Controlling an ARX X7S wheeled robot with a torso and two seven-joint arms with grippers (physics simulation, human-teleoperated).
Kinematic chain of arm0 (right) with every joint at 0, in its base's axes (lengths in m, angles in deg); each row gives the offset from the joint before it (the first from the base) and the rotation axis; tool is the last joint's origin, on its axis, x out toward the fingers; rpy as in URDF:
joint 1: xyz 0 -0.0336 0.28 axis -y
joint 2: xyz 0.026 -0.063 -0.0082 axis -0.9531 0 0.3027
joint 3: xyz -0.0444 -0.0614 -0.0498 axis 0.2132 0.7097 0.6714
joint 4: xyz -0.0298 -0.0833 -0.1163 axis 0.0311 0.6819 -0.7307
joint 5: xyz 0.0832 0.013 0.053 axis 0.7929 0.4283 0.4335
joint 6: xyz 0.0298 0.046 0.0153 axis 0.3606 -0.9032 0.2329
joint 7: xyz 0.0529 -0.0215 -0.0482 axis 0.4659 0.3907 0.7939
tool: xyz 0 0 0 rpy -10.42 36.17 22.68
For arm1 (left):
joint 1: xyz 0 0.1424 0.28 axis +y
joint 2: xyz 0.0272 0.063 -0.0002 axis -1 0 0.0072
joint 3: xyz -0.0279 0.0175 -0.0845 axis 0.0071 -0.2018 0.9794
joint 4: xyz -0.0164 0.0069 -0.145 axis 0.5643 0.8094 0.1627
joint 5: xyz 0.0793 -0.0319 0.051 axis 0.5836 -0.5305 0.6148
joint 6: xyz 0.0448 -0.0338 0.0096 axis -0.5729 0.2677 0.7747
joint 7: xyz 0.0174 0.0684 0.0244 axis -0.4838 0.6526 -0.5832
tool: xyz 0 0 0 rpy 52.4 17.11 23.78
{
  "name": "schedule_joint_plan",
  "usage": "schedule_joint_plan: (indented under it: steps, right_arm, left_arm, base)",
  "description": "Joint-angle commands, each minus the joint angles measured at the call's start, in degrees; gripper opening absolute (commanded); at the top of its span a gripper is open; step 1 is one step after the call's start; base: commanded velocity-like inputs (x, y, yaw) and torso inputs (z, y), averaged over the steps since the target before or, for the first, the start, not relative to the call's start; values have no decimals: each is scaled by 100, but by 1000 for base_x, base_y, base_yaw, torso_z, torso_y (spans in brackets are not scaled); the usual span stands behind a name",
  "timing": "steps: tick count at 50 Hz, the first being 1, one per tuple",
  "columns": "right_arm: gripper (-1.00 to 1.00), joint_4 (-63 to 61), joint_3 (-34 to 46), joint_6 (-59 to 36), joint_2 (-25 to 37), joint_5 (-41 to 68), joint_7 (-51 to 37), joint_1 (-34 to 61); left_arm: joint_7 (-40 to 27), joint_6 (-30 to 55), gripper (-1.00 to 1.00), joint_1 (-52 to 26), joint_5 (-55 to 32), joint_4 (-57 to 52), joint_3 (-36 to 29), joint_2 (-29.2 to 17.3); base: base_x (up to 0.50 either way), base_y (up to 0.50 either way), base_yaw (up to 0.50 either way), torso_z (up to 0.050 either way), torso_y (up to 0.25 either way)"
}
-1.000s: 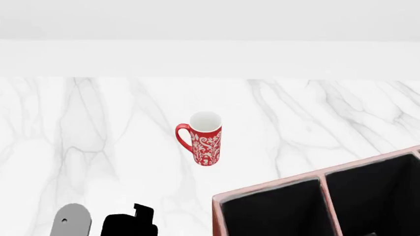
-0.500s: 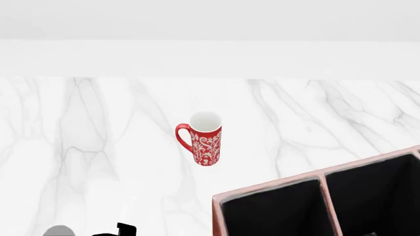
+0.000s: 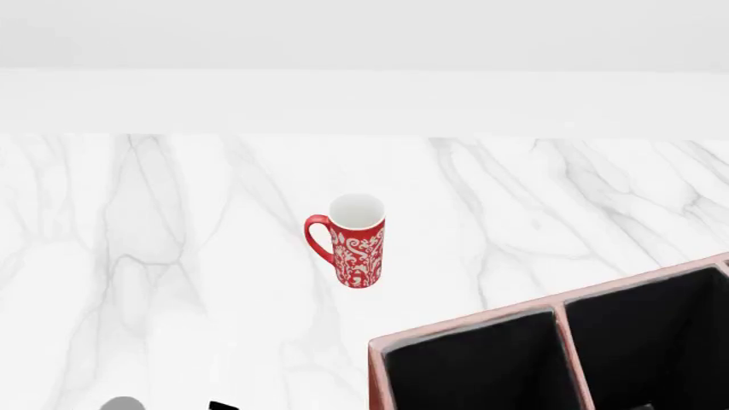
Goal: Pick up the book and place it in the right compartment of the caddy.
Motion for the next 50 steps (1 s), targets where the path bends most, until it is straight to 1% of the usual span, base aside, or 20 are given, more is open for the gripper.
schedule_joint_plan:
  steps: [1,8,19,26,36,37,38,40,50]
  right_arm:
    - [100,459,242,419,-75,-272,255,-140]
    - [100,1019,273,701,-141,-458,434,-136]
    - [100,1242,303,811,-140,-481,526,-187]
    - [100,1551,723,968,-231,-732,728,-315]
    - [100,1861,993,1095,-356,-865,882,-441]
    - [-100,1888,992,1138,-343,-886,893,-444]
    - [-100,1832,1151,1199,-293,-999,991,-403]
    - [-100,1951,1003,1206,-349,-926,904,-455]
    - [-100,1873,988,1266,-305,-889,921,-484]
  left_arm:
    - [21,-55,100,9,25,41,-40,12]
    - [43,-88,100,37,4,71,-16,23]
    - [-17,-54,100,32,-16,6,-65,-7]
    - [-7,-91,100,34,16,18,-106,0]
    - [9,-144,100,49,50,36,-147,16]
    - [18,-158,100,53,60,45,-152,23]
    - [28,-173,100,56,61,58,-150,32]
    - [49,-206,100,67,79,94,-152,51]
    - [40,-234,100,88,76,83,-179,57]
  base:
    - [0,0,0,0,0]
    - [0,0,0,0,0]
    - [0,0,0,0,0]
    - [0,0,0,0,0]
    - [0,0,0,0,0]
    - [0,0,0,0,0]
    - [0,0,0,0,0]
    - [0,0,0,0,0]
    - [0,0,1,0,0]
